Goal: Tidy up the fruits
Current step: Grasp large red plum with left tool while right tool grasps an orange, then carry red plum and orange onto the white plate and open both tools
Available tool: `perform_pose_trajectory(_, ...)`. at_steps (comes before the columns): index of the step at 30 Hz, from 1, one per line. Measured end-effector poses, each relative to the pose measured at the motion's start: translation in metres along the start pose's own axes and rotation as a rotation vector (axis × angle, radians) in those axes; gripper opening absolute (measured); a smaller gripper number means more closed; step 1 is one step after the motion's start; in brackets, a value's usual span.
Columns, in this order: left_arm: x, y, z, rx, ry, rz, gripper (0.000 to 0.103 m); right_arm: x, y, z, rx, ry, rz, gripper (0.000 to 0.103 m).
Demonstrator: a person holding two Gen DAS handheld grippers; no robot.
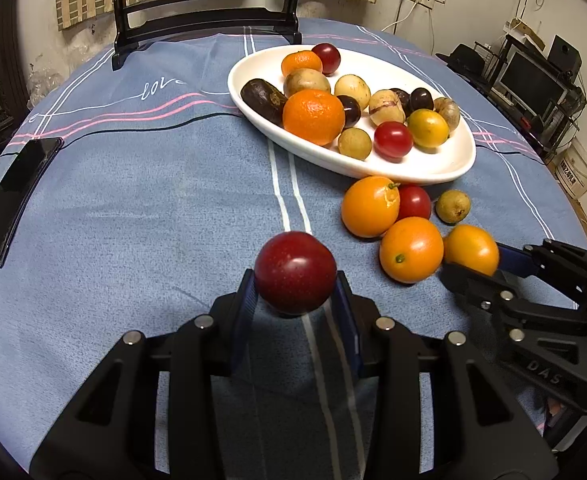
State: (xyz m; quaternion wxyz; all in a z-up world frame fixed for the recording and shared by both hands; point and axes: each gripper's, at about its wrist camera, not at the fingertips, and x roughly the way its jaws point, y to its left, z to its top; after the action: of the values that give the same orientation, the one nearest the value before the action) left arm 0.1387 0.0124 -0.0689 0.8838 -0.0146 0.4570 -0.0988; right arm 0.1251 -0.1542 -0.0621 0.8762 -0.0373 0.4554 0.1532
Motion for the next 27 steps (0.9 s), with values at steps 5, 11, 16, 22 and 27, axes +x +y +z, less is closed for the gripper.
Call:
perform_pose_trajectory(5, -0.002, -0.002, -0.001, -0.012, 0.002, 0.017, 0.039, -0.013, -0.015, -0.01, 0.039, -0.015, 0.007, 0.039)
perform_pose_trajectory(11, -0.011, -0.004, -0.006, -0.024, 0.0, 0.034, 0.039, -0.03, -0.029, -0.021, 0.067, -0.051, 0.011, 0.039)
perform_pose_trajectory(16, -0.026, -0.006, -0.005, -0.026, -0.026, 0.035, 0.039, -0.038, -0.034, -0.023, 0.083, -0.074, 0.021, 0.039)
perform_pose_trajectory(22, -0.042, -0.017, 0.0, -0.001, -0.057, 0.018, 0.039, -0.048, -0.039, -0.025, 0.095, -0.102, 0.042, 0.039)
perform_pose_trajectory(27, -0.051, -0.027, 0.009, 0.025, -0.073, 0.002, 0.039, -0.058, -0.04, -0.023, 0.098, -0.135, 0.066, 0.039)
